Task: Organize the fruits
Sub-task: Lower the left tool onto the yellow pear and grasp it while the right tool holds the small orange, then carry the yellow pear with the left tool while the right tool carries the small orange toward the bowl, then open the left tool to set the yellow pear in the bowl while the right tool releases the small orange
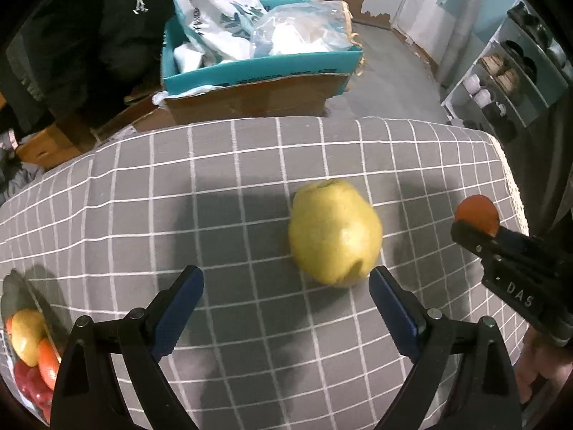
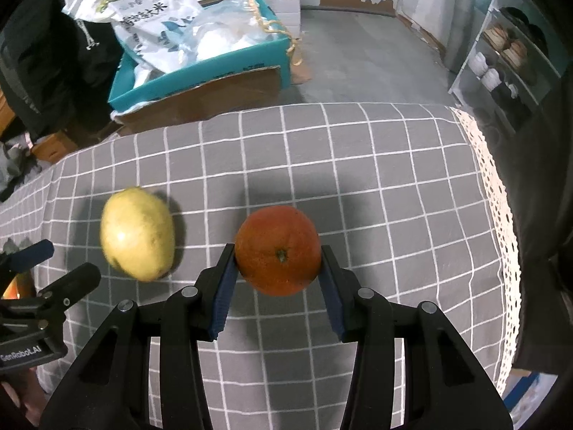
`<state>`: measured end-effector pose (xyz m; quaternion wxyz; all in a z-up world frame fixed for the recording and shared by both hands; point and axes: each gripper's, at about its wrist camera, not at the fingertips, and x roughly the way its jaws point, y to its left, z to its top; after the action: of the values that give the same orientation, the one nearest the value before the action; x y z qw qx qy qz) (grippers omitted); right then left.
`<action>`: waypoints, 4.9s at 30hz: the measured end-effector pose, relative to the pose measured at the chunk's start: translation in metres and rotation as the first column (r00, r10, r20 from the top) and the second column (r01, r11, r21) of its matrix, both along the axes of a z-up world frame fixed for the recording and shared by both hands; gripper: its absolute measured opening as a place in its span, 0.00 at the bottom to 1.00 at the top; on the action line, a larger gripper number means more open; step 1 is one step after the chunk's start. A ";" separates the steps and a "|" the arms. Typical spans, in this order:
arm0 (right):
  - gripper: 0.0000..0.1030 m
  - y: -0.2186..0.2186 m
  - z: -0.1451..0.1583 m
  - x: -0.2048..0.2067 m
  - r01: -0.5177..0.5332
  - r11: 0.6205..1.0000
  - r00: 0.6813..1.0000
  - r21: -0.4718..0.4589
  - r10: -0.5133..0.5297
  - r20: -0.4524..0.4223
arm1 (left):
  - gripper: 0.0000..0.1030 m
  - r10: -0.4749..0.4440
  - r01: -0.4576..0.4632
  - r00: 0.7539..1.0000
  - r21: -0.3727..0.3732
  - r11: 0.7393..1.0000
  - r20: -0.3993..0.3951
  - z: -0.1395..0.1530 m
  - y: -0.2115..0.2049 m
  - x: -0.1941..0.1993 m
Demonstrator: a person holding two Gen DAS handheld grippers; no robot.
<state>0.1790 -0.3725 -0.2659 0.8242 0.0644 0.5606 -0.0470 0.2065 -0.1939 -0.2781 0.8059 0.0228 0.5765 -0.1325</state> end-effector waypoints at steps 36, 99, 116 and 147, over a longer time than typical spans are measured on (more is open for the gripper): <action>0.43 -0.013 -0.016 -0.006 0.002 1.000 1.000 -0.026 -0.003 -0.017 | 0.69 -0.038 0.037 0.999 -0.050 0.998 -0.013 -0.028 -0.034 0.009; 0.43 0.165 0.170 -0.096 -0.304 0.951 0.891 -0.064 0.307 0.335 | 0.69 0.127 -0.119 0.913 -0.046 0.992 0.387 0.164 0.160 -0.133; 0.43 0.245 0.156 -0.076 -0.421 0.907 0.862 -0.015 0.405 0.304 | 0.69 0.251 -0.249 0.903 -0.053 0.967 0.350 0.143 0.234 -0.135; 0.43 0.373 0.077 -0.035 -0.582 0.811 0.808 0.057 0.568 0.158 | 0.69 0.466 -0.466 0.878 -0.027 0.884 0.108 0.040 0.348 -0.115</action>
<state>0.1437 0.0004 -0.1891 0.8310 -0.0631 0.4989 0.2381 0.0917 0.1541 -0.2381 0.8450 -0.1092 0.5192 0.0665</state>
